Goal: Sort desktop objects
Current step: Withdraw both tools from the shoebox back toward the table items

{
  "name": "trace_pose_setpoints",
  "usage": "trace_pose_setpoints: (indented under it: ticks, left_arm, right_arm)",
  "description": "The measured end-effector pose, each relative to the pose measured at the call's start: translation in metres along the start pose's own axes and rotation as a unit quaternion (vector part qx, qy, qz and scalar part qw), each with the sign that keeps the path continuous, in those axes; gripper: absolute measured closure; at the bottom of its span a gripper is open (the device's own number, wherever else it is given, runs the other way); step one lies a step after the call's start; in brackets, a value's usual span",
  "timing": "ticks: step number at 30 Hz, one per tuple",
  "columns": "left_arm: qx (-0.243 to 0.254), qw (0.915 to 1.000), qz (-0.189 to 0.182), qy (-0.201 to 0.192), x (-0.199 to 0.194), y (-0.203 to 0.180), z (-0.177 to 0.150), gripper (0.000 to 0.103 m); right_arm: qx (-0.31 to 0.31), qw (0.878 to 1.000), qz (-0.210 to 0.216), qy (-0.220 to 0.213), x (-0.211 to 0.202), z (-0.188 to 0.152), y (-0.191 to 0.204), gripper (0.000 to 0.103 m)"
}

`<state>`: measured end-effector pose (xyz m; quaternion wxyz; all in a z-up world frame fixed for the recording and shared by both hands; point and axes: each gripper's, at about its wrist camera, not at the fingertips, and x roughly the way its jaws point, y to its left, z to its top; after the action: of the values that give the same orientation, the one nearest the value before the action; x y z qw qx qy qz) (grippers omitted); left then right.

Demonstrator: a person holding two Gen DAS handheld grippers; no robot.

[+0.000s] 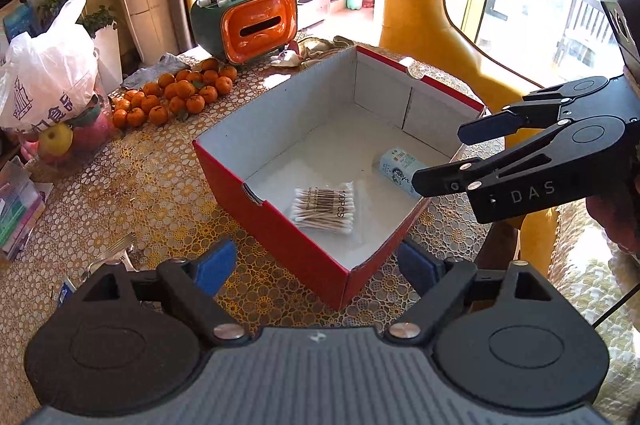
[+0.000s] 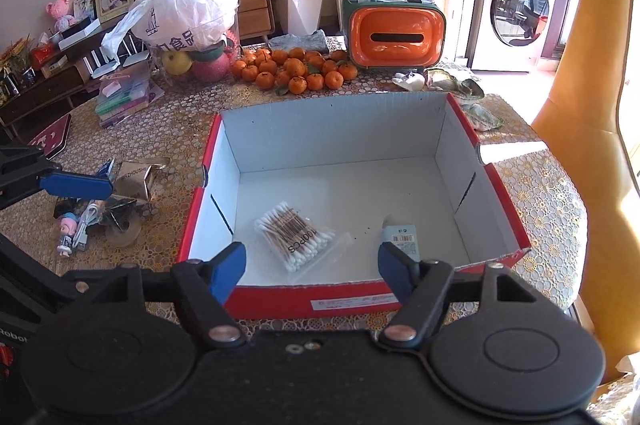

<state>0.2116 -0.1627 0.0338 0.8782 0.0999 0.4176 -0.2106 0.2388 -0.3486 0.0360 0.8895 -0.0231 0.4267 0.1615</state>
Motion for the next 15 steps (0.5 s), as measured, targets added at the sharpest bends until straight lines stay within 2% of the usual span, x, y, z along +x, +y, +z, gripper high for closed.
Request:
trace_pose_setpoints:
  ticks: [3,4,15]
  left_arm:
    - [-0.014,0.9999,0.000,-0.008,-0.003,0.002,-0.008,0.010]
    - [-0.018,0.9998,0.001,-0.010,-0.004,0.003,-0.011,0.000]
    - [-0.046,0.9982,0.026,-0.028,-0.020,0.017,-0.045,0.000]
  right_arm:
    - [-0.002,1.000,0.001,-0.007,-0.003,-0.002,0.006,0.030]
    - [-0.001,1.000,0.001,-0.010,-0.005,-0.002,0.008,0.030]
    - [-0.020,0.999,0.015,-0.029,-0.013,-0.008,0.040,0.029]
